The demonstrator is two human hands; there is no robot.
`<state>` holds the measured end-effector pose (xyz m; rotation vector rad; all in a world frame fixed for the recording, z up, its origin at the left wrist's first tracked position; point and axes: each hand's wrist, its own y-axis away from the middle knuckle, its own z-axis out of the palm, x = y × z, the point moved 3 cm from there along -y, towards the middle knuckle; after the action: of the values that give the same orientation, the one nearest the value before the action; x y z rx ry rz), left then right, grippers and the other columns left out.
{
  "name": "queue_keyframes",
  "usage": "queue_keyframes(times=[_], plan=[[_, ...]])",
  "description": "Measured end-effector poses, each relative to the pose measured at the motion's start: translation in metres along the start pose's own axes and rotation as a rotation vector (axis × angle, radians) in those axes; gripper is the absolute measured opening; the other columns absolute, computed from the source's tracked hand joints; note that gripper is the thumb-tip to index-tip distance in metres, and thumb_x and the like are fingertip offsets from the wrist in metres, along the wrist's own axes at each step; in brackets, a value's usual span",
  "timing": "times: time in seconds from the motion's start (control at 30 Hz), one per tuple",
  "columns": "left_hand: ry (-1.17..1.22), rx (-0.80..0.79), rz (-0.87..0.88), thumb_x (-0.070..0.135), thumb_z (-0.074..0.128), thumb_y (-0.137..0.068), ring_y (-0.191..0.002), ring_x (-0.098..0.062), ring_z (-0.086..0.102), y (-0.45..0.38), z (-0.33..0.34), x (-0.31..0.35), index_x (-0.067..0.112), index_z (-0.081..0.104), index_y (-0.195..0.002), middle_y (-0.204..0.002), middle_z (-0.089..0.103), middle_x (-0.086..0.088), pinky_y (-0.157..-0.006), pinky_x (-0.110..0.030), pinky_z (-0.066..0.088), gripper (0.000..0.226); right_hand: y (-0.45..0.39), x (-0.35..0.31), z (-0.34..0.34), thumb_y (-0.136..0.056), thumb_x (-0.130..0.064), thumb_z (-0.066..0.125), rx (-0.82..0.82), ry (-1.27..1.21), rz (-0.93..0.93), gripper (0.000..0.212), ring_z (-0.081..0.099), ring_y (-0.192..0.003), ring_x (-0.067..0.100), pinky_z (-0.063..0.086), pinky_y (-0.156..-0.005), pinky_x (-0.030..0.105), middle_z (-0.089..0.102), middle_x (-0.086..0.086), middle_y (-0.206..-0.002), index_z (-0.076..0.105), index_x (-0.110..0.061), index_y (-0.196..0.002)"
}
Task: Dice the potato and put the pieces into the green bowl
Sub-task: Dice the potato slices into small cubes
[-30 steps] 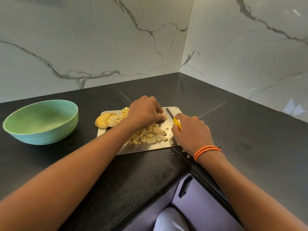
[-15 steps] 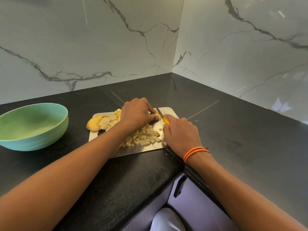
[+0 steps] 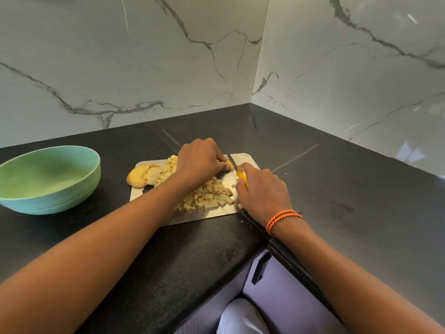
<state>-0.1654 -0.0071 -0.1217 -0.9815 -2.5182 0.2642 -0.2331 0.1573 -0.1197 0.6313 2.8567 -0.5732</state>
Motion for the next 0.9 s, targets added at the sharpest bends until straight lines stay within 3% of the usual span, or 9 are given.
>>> queue_keyframes(times=[0.13,0.3,0.43,0.53,0.7,0.8,0.9], plan=[[-0.034,0.022,-0.008,0.055,0.078,-0.089,-0.076,-0.010,0.062,0.000,0.001,0.000,0.031,0.082,-0.111,-0.100,0.080,0.010,-0.082,-0.038,0.059,0.033,-0.004,0.001,0.001,-0.102,-0.030,0.047,-0.024,-0.034,-0.001,0.032,0.062,-0.090,0.029,0.050,-0.074,0.040,0.066,0.008,-0.103,0.057,-0.022,-0.131],[-0.052,0.032,-0.018,0.056,0.076,-0.090,-0.075,-0.010,0.059,0.000,0.004,-0.002,0.030,0.082,-0.112,-0.098,0.079,0.009,-0.089,-0.042,0.058,0.034,0.000,0.007,-0.004,-0.102,-0.031,0.049,-0.068,-0.075,-0.006,0.034,0.061,-0.098,0.029,0.049,-0.080,0.040,0.065,0.009,-0.113,0.056,-0.025,-0.134],[-0.075,0.039,-0.008,0.057,0.075,-0.091,-0.080,-0.008,0.056,-0.001,0.004,-0.001,0.032,0.082,-0.113,-0.103,0.079,0.009,-0.096,-0.041,0.051,0.035,0.014,0.012,-0.011,-0.101,-0.033,0.049,-0.076,-0.095,0.001,0.035,0.061,-0.097,0.027,0.053,-0.084,0.043,0.065,0.007,-0.111,0.056,-0.029,-0.135],[-0.091,0.040,-0.019,0.058,0.073,-0.092,-0.089,-0.008,0.051,-0.002,0.001,-0.001,0.034,0.081,-0.115,-0.111,0.078,0.008,-0.104,-0.047,0.042,0.034,0.026,0.017,-0.014,-0.101,-0.033,0.050,-0.065,-0.103,0.012,0.036,0.061,-0.094,0.025,0.051,-0.078,0.039,0.066,0.005,-0.107,0.056,-0.030,-0.136],[-0.108,0.053,-0.035,0.056,0.072,-0.094,-0.093,-0.012,0.059,-0.001,0.003,-0.003,0.034,0.080,-0.117,-0.109,0.078,0.008,-0.105,-0.048,0.042,0.033,0.039,0.020,-0.016,-0.102,-0.034,0.051,-0.071,-0.124,0.003,0.036,0.060,-0.083,0.018,0.046,-0.067,0.031,0.064,0.000,-0.096,0.057,-0.030,-0.138],[-0.090,0.055,-0.033,0.055,0.073,-0.094,-0.086,-0.008,0.052,-0.002,0.004,-0.005,0.032,0.080,-0.116,-0.108,0.078,0.009,-0.105,-0.047,0.044,0.033,0.035,0.020,-0.019,-0.100,-0.033,0.051,-0.010,-0.167,0.002,0.038,0.062,-0.078,0.020,0.055,-0.071,0.036,0.069,0.003,-0.094,0.058,-0.031,-0.138],[-0.061,0.060,-0.036,0.057,0.074,-0.092,-0.080,-0.008,0.054,-0.004,0.006,-0.007,0.031,0.082,-0.113,-0.103,0.079,0.010,-0.101,-0.044,0.048,0.035,0.021,0.019,-0.019,-0.099,-0.031,0.050,0.091,-0.199,0.015,0.040,0.061,-0.071,0.020,0.058,-0.072,0.040,0.067,0.001,-0.079,0.058,-0.030,-0.138]])
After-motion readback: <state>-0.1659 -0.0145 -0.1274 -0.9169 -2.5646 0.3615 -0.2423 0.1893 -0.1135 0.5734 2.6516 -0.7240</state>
